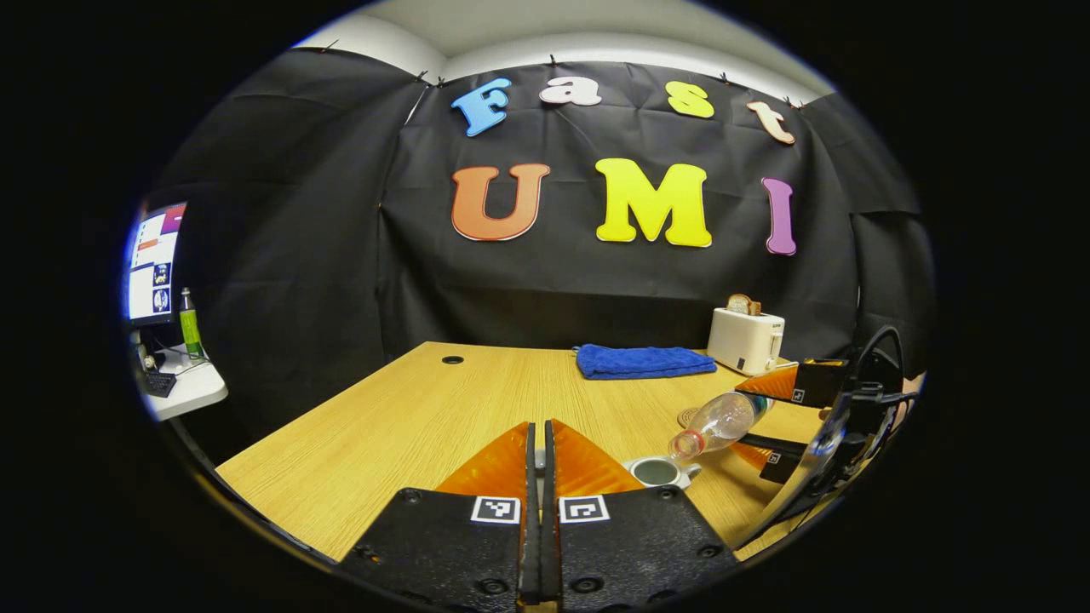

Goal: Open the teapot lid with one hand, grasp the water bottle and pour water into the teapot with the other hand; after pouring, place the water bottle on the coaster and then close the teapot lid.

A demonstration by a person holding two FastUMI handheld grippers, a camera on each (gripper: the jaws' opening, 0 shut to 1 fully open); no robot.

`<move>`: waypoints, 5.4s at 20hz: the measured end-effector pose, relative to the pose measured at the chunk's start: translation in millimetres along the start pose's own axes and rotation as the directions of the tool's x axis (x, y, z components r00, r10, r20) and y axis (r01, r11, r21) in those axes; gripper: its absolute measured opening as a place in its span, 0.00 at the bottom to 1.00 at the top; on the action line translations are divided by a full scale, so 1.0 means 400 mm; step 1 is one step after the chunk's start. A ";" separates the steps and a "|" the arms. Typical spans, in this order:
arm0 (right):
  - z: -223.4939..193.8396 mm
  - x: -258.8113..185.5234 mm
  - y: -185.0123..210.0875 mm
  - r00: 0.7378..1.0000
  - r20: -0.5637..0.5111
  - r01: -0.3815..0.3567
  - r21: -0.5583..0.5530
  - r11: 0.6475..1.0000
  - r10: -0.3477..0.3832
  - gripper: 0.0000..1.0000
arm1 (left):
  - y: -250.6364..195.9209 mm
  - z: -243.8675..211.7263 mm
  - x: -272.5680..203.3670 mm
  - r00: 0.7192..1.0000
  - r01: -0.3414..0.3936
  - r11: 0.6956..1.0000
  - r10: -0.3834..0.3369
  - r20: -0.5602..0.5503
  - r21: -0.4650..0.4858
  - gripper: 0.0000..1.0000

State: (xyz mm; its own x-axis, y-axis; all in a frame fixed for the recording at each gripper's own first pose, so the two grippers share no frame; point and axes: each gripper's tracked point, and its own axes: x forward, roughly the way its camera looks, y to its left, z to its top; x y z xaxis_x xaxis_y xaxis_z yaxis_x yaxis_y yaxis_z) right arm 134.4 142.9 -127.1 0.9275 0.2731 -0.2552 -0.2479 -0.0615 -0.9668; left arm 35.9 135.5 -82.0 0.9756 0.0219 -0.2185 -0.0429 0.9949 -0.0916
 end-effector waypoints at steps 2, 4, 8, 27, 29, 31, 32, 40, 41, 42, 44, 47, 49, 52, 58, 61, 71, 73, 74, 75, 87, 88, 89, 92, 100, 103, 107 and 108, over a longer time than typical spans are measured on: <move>0.009 0.010 -0.024 1.000 0.006 0.018 -0.030 0.999 -0.018 0.72 | -0.003 0.001 -0.002 1.000 0.002 1.000 -0.002 0.003 0.010 0.02; 0.018 0.016 -0.028 1.000 0.011 0.029 -0.058 0.998 -0.029 0.73 | -0.006 0.006 -0.007 1.000 0.007 1.000 -0.007 0.005 0.014 0.03; 0.028 0.014 -0.036 0.999 0.025 0.050 -0.116 0.992 -0.048 0.73 | -0.002 0.012 -0.011 1.000 0.007 1.000 -0.007 0.010 0.019 0.03; 0.048 0.016 -0.094 0.990 0.052 0.142 -0.300 0.943 -0.133 0.72 | 0.012 0.017 -0.018 1.000 0.007 1.000 -0.007 0.011 -0.001 0.03; 0.054 0.016 -0.104 0.988 0.059 0.154 -0.318 0.935 -0.142 0.72 | 0.017 0.021 -0.022 1.000 0.005 1.000 -0.005 0.013 -0.002 0.03; 0.054 0.016 -0.111 0.986 0.066 0.165 -0.331 0.929 -0.152 0.72 | 0.015 0.022 -0.021 1.000 0.007 1.000 -0.007 0.012 -0.003 0.03; 0.058 0.014 -0.114 0.986 0.068 0.168 -0.337 0.927 -0.154 0.72 | 0.014 0.022 -0.021 1.000 0.006 1.000 -0.006 0.012 -0.004 0.03; 0.067 0.008 -0.127 0.983 0.079 0.185 -0.395 0.900 -0.167 0.72 | 0.016 0.016 -0.018 1.000 0.010 1.000 -0.010 0.012 -0.008 0.03; 0.068 0.009 -0.127 0.983 0.082 0.186 -0.399 0.898 -0.167 0.72 | 0.016 0.014 -0.017 1.000 0.013 1.000 -0.012 0.010 -0.011 0.03; 0.068 0.009 -0.129 0.982 0.082 0.188 -0.403 0.896 -0.169 0.73 | 0.017 0.013 -0.018 1.000 0.012 1.000 -0.012 0.010 -0.011 0.03; 0.069 0.009 -0.132 0.982 0.082 0.190 -0.413 0.891 -0.172 0.72 | 0.020 0.012 -0.018 1.000 0.011 1.000 -0.010 0.009 -0.011 0.03; 0.075 0.005 -0.137 0.980 0.087 0.197 -0.434 0.879 -0.176 0.72 | 0.017 0.013 -0.018 1.000 0.013 1.000 -0.013 0.007 -0.015 0.03; 0.079 0.004 -0.142 0.979 0.093 0.204 -0.448 0.870 -0.182 0.72 | 0.013 0.011 -0.014 1.000 0.016 1.000 -0.016 0.006 -0.008 0.03; 0.082 0.003 -0.149 0.977 0.098 0.214 -0.462 0.861 -0.190 0.72 | 0.010 0.013 -0.017 1.000 0.017 1.000 -0.017 0.006 -0.006 0.03; 0.084 0.003 -0.160 0.976 0.100 0.218 -0.489 0.844 -0.194 0.72 | 0.023 0.008 -0.018 1.000 0.010 1.000 -0.010 0.002 -0.015 0.03; 0.084 0.002 -0.157 0.976 0.098 0.217 -0.488 0.845 -0.194 0.72 | 0.020 0.008 -0.015 1.000 0.012 1.000 -0.012 0.000 -0.012 0.03; 0.080 -0.007 -0.170 0.972 0.100 0.233 -0.415 0.880 -0.211 0.72 | 0.039 0.013 -0.017 1.000 -0.004 1.000 0.004 0.006 -0.018 0.03; 0.069 -0.007 -0.169 0.974 0.091 0.225 -0.347 0.911 -0.206 0.72 | 0.040 0.015 -0.020 1.000 -0.008 1.000 0.009 0.009 -0.021 0.03; 0.055 -0.004 -0.158 0.981 0.075 0.195 -0.288 0.937 -0.181 0.72 | 0.042 0.019 -0.023 1.000 -0.013 1.000 0.013 0.010 -0.020 0.02; 0.039 0.006 -0.138 0.987 0.059 0.160 -0.210 0.964 -0.150 0.74 | 0.042 0.023 -0.027 1.000 -0.019 1.000 0.019 0.016 -0.014 0.03; 0.012 0.020 -0.140 0.997 0.075 -0.070 0.852 0.519 0.010 0.74 | 0.005 0.040 -0.030 0.999 0.000 1.000 -0.001 0.034 0.011 0.03; 0.004 0.027 -0.157 0.996 0.089 -0.080 0.900 0.429 -0.001 0.74 | 0.001 0.042 -0.031 0.999 0.004 1.000 -0.004 0.036 0.010 0.03; -0.006 0.039 -0.175 0.995 0.101 -0.089 0.935 0.344 -0.019 0.74 | 0.002 0.045 -0.034 0.999 0.006 1.000 -0.006 0.039 0.010 0.03; -0.066 0.105 -0.187 0.994 0.094 -0.089 0.990 0.106 -0.050 0.73 | -0.005 0.042 -0.029 0.999 0.006 1.000 -0.007 0.035 0.017 0.03; -0.154 0.219 -0.103 1.000 0.024 -0.024 0.997 -0.071 0.006 0.71 | -0.010 0.044 -0.032 0.999 0.011 0.999 -0.012 0.036 0.031 0.03; -0.159 0.229 -0.083 1.000 0.010 -0.009 0.998 -0.059 0.022 0.71 | 0.001 0.035 -0.030 1.000 -0.001 0.999 0.000 0.022 0.040 0.07; -0.163 0.247 -0.050 0.998 0.006 -0.002 0.998 -0.063 0.056 0.71 | 0.006 0.036 -0.031 1.000 -0.004 0.999 0.003 0.023 0.035 0.03; -0.164 0.250 -0.046 0.998 0.006 -0.002 0.998 -0.064 0.059 0.71 | 0.003 0.035 -0.031 1.000 -0.003 0.999 0.002 0.023 0.035 0.03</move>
State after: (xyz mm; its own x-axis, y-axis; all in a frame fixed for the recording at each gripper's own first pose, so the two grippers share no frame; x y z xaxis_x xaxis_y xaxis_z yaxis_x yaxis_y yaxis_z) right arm 250.1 108.6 -135.3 0.9095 0.2747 -0.3119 -0.2651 0.9614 0.0735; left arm 26.9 138.0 -65.7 0.9802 0.0267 -0.1963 -0.0385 0.9976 -0.0567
